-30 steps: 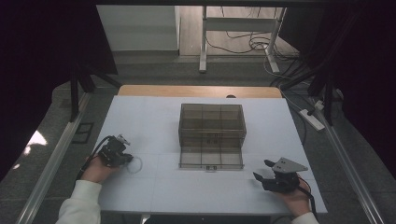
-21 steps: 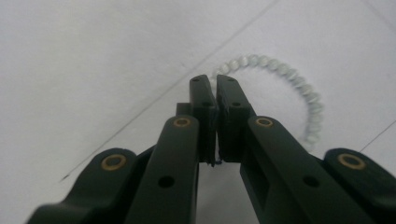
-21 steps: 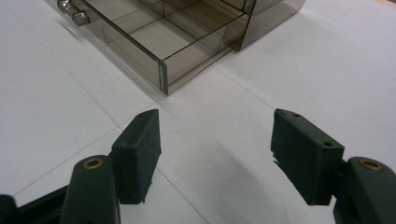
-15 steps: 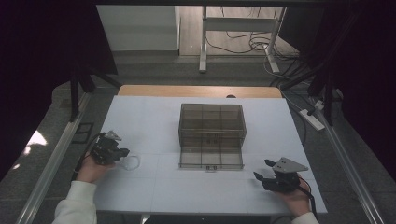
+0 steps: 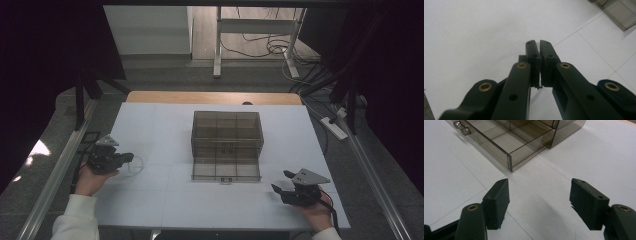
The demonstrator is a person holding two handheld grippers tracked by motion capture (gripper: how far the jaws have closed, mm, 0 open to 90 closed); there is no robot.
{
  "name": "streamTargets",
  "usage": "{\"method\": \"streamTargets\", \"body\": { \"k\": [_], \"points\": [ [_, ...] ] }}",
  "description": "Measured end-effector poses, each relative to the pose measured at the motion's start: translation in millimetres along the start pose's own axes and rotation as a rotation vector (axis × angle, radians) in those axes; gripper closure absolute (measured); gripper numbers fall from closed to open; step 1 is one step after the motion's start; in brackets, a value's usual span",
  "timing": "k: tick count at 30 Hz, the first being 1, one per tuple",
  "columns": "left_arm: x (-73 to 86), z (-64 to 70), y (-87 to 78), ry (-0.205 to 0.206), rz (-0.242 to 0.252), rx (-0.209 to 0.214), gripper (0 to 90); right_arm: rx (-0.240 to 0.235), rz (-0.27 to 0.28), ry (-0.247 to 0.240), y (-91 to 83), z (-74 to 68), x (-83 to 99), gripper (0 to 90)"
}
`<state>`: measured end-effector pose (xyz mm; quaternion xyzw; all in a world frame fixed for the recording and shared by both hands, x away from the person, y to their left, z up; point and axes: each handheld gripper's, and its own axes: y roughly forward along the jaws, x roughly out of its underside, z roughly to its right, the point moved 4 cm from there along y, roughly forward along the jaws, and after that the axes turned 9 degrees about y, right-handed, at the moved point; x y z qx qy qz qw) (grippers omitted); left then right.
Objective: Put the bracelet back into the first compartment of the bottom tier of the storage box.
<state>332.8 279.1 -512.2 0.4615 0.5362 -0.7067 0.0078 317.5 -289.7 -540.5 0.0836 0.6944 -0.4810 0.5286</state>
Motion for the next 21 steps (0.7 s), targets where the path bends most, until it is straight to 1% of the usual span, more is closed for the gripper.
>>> {"method": "streamTargets", "body": {
  "k": [7,13,21],
  "points": [
    [-3.2,1.9,-6.8,-0.002,0.033,0.002,86.6,0.002,0.002,0.004,-0.3,0.3,-0.1,31.7],
    [-4.6,2.6,-10.0,-0.005,0.049,0.003,86.6,0.002,-0.001,0.0,0.3,0.5,0.1,31.7],
    [-5.1,3.6,-10.0,-0.007,0.055,0.02,86.6,-0.001,0.003,0.012,0.4,2.0,0.6,31.3]
  ]
}}
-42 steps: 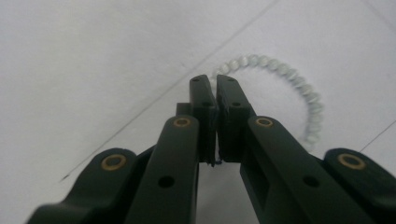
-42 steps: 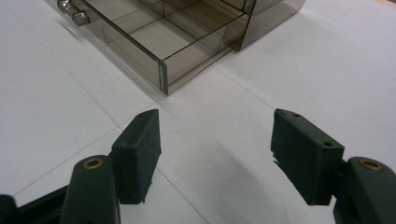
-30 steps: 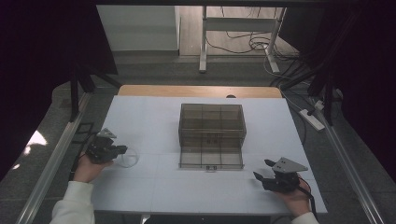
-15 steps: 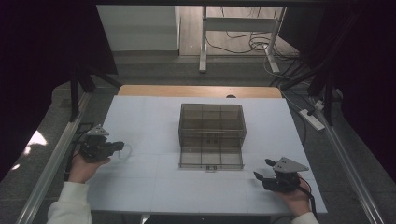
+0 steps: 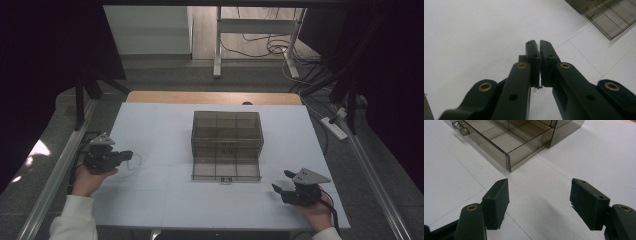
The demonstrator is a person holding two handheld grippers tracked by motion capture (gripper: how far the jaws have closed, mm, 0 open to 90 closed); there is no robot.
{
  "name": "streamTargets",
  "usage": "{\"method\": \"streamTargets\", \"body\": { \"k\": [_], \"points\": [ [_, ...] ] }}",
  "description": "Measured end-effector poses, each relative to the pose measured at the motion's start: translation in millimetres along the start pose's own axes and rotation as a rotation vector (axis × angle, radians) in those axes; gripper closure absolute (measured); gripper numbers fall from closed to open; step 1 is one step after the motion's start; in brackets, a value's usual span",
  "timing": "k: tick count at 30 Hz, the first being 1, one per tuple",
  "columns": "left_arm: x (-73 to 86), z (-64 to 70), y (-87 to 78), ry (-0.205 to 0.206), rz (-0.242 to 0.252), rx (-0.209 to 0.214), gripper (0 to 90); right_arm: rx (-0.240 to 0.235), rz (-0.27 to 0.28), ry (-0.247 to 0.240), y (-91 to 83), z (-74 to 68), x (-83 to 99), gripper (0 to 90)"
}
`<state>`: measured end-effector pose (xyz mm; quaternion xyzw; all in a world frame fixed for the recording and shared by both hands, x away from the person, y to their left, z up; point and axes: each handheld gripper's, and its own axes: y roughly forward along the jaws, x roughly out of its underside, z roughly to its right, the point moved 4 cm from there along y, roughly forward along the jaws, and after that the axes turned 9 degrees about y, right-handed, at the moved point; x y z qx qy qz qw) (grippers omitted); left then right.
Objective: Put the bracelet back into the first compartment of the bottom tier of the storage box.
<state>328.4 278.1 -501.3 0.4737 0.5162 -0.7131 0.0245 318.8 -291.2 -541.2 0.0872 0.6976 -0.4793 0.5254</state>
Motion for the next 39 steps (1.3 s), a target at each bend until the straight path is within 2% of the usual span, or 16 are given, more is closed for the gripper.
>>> {"method": "streamTargets", "body": {
  "k": [6,26,39],
  "points": [
    [-4.0,3.6,-2.6,0.001,0.029,0.025,86.6,0.001,0.003,0.003,-0.2,0.6,-0.1,31.3],
    [-18.7,14.3,-8.5,0.012,0.098,0.022,86.6,0.004,-0.002,0.004,0.7,0.8,0.4,31.2],
    [-33.9,26.5,-13.5,0.043,0.154,0.026,86.6,0.006,0.0,0.005,0.9,1.5,0.3,31.1]
  ]
}}
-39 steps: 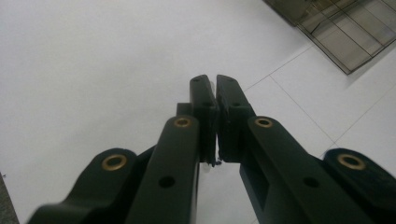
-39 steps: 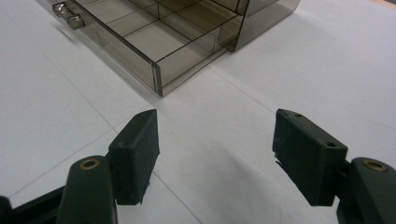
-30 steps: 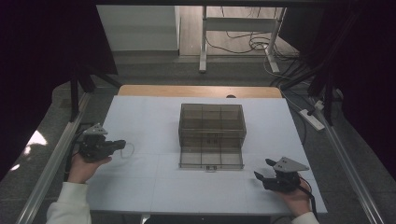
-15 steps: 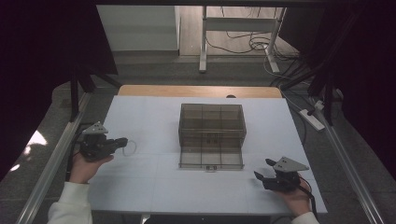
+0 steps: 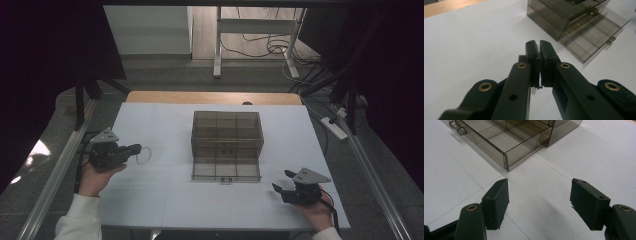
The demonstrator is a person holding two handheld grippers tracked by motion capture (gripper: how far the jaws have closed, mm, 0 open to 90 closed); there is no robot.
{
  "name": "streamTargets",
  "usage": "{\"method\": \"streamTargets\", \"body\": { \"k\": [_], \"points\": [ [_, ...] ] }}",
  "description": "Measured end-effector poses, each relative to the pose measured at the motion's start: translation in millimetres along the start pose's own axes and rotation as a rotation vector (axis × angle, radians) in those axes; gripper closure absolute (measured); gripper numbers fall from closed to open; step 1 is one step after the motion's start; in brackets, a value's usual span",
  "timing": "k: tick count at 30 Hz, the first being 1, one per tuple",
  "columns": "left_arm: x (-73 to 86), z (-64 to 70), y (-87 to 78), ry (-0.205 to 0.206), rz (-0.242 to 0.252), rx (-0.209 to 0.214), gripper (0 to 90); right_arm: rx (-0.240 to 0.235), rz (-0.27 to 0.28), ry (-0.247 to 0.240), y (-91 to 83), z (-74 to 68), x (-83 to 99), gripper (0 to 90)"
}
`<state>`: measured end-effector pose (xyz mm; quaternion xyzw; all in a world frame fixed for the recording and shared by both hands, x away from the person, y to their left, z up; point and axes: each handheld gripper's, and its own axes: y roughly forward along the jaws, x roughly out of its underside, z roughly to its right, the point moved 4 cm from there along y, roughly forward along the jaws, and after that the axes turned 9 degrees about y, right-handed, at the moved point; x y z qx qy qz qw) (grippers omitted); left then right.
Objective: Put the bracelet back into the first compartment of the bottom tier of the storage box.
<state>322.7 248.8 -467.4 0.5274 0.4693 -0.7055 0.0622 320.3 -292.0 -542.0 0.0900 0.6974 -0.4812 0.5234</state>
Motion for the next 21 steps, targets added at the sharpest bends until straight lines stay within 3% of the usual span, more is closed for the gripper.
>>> {"method": "streamTargets", "body": {
  "k": [21],
  "points": [
    [-20.0,16.5,4.3,0.038,0.047,0.024,86.6,0.003,-0.003,-0.001,0.8,0.1,0.2,31.1]
  ]
}}
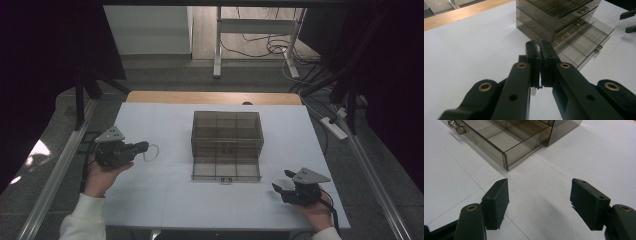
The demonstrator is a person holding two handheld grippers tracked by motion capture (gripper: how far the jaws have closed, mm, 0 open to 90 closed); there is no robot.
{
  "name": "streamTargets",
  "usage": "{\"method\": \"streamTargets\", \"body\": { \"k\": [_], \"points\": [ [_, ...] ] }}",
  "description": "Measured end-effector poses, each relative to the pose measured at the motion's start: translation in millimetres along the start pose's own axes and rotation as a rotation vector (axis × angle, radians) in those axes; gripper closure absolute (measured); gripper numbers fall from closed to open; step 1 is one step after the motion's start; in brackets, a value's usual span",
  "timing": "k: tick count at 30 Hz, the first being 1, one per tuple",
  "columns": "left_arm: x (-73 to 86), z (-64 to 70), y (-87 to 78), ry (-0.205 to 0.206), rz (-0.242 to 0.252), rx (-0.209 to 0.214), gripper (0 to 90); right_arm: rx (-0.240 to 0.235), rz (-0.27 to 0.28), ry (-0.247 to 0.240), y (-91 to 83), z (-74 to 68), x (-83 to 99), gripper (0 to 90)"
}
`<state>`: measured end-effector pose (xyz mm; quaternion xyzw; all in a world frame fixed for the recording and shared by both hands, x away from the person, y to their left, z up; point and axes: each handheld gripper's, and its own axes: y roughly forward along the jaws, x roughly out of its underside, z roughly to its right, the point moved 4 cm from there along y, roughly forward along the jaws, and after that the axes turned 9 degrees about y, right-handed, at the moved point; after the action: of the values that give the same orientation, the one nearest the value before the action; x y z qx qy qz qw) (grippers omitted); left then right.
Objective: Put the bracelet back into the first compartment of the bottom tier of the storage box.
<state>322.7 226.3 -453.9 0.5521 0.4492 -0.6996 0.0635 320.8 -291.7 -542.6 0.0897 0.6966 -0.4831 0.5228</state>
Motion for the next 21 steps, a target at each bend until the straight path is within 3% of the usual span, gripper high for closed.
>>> {"method": "streamTargets", "body": {
  "k": [21],
  "points": [
    [-20.2,14.3,13.2,0.031,0.03,0.025,86.6,0.001,0.002,0.0,-0.2,0.1,0.0,31.1]
  ]
}}
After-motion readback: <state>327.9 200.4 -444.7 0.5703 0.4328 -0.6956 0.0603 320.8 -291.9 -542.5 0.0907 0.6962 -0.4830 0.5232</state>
